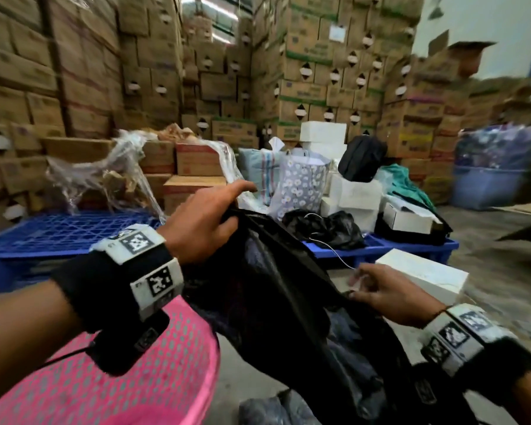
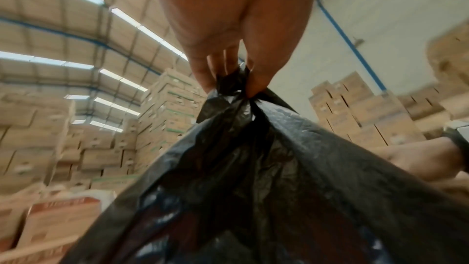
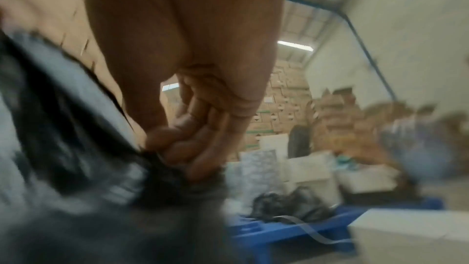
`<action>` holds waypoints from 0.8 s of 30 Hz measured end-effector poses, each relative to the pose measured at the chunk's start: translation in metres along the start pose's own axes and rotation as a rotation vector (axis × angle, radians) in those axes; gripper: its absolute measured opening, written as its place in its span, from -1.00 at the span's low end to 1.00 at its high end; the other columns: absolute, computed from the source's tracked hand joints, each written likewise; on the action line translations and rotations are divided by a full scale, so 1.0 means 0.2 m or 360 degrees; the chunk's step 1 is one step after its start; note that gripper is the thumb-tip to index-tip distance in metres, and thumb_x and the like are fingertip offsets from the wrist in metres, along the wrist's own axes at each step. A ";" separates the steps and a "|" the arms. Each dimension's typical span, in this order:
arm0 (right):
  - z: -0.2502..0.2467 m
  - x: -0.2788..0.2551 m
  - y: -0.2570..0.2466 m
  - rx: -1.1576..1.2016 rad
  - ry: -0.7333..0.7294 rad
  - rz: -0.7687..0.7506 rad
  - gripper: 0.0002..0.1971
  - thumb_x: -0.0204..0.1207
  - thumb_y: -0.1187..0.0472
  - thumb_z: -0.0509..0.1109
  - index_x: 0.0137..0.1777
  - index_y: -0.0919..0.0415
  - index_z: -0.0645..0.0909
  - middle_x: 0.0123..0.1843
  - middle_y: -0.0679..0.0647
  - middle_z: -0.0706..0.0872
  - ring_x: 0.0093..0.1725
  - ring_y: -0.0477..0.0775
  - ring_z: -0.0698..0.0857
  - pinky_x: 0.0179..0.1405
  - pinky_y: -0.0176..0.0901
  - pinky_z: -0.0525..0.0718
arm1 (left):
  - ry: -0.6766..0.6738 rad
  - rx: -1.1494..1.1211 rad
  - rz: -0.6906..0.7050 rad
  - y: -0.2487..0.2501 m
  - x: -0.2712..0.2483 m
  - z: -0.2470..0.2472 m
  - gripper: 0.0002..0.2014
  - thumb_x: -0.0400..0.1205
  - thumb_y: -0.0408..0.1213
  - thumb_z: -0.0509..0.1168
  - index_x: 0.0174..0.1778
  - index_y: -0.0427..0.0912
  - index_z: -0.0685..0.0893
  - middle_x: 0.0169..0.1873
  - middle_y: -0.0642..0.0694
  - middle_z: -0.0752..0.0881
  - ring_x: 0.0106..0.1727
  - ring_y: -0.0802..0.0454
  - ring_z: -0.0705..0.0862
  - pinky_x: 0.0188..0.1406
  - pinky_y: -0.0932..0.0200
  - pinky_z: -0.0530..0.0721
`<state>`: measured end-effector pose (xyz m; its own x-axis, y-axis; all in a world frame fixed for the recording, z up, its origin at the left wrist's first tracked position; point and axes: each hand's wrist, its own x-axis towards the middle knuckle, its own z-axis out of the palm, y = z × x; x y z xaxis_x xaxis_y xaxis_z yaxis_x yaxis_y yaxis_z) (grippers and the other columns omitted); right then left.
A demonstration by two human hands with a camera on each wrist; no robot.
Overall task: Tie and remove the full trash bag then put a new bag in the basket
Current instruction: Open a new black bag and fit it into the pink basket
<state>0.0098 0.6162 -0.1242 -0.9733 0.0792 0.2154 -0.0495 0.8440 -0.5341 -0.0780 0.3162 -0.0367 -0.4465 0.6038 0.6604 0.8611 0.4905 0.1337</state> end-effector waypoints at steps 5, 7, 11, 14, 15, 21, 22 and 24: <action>0.00 0.09 -0.40 -0.0573 -0.0400 -0.0226 -0.74 0.42 0.22 0.47 -0.39 -0.12 0.53 -0.53 -0.13 0.47 -0.57 -0.31 0.48 -0.53 -0.49 0.40 | 0.0151 0.0156 0.0016 -0.14 -0.13 -0.27 -0.57 0.42 -0.30 0.15 0.23 -0.15 0.61 0.01 -0.21 0.67 0.03 -0.17 0.66 0.03 0.08 0.54; -0.01 0.17 -0.55 -0.0608 -0.0131 -0.0257 -0.55 0.39 0.29 0.44 -0.61 -0.06 0.34 -0.57 -0.11 0.43 -0.55 -0.23 0.46 -0.48 -0.37 0.35 | 0.0223 0.0232 -0.0046 -0.22 -0.18 -0.37 -0.59 0.43 -0.16 0.08 0.08 -0.18 0.69 -0.06 -0.25 0.67 -0.04 -0.24 0.68 -0.02 -0.05 0.63; -0.09 0.32 -0.87 -0.0374 0.0684 -0.0306 -0.75 0.38 0.27 0.45 -0.49 0.09 0.53 -0.39 0.13 0.59 -0.30 0.11 0.56 -0.26 -0.20 0.43 | 0.0498 0.0429 -0.0328 -0.42 -0.20 -0.58 -0.70 0.44 -0.20 0.14 -0.08 -0.26 0.67 -0.11 -0.34 0.67 -0.08 -0.34 0.67 -0.11 -0.18 0.68; -0.14 0.42 -1.18 -0.0228 0.0969 -0.0426 -0.84 0.40 0.21 0.48 -0.34 0.28 0.66 -0.30 0.19 0.67 -0.23 0.15 0.59 -0.25 -0.19 0.42 | 0.0659 0.0528 -0.0514 -0.53 -0.18 -0.83 -0.88 0.49 -0.35 0.24 -0.12 -0.32 0.56 -0.15 -0.41 0.66 -0.12 -0.39 0.65 -0.19 -0.16 0.62; -0.15 0.46 -1.28 -0.0086 0.1021 -0.0457 -0.82 0.39 0.20 0.49 -0.39 0.22 0.64 -0.32 0.20 0.68 -0.24 0.18 0.62 -0.25 -0.16 0.49 | 0.0743 0.0474 -0.0556 -0.56 -0.19 -0.92 -0.89 0.49 -0.40 0.25 -0.10 -0.32 0.53 -0.17 -0.42 0.67 -0.12 -0.38 0.66 -0.20 -0.14 0.61; 0.06 0.44 -1.74 0.0963 0.0624 -0.0602 -0.62 0.46 0.38 0.44 -0.54 0.11 0.46 -0.48 0.17 0.52 -0.51 0.05 0.51 -0.50 -0.09 0.61 | 0.0780 -0.0723 -0.0699 -0.44 -0.42 -1.05 -0.46 0.49 -0.52 0.31 0.30 0.10 0.47 -0.13 -0.21 0.59 -0.13 -0.20 0.71 -0.26 -0.12 0.84; 0.14 0.39 -1.79 0.1069 0.0442 -0.0651 -0.66 0.47 0.41 0.43 -0.47 0.15 0.47 -0.45 0.17 0.54 -0.48 0.05 0.51 -0.53 -0.19 0.59 | 0.0607 -0.0878 -0.0695 -0.41 -0.47 -1.02 -0.37 0.46 -0.52 0.37 0.35 0.16 0.44 -0.11 -0.14 0.60 -0.10 -0.13 0.71 -0.20 -0.02 0.84; 0.27 0.29 -1.82 0.1114 -0.0008 -0.0766 -0.77 0.42 0.42 0.46 -0.38 0.20 0.54 -0.36 0.17 0.62 -0.35 0.05 0.60 -0.40 -0.29 0.63 | 0.0221 -0.0954 -0.0619 -0.39 -0.55 -0.94 -0.30 0.40 -0.44 0.48 0.39 0.15 0.41 0.02 0.01 0.68 0.04 0.15 0.70 0.02 0.21 0.77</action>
<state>-0.0405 0.2847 0.0391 -0.8114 -0.2080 0.5463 -0.5843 0.2618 -0.7682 -0.0506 0.0935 0.0180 -0.7468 0.3507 0.5650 0.6493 0.2007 0.7336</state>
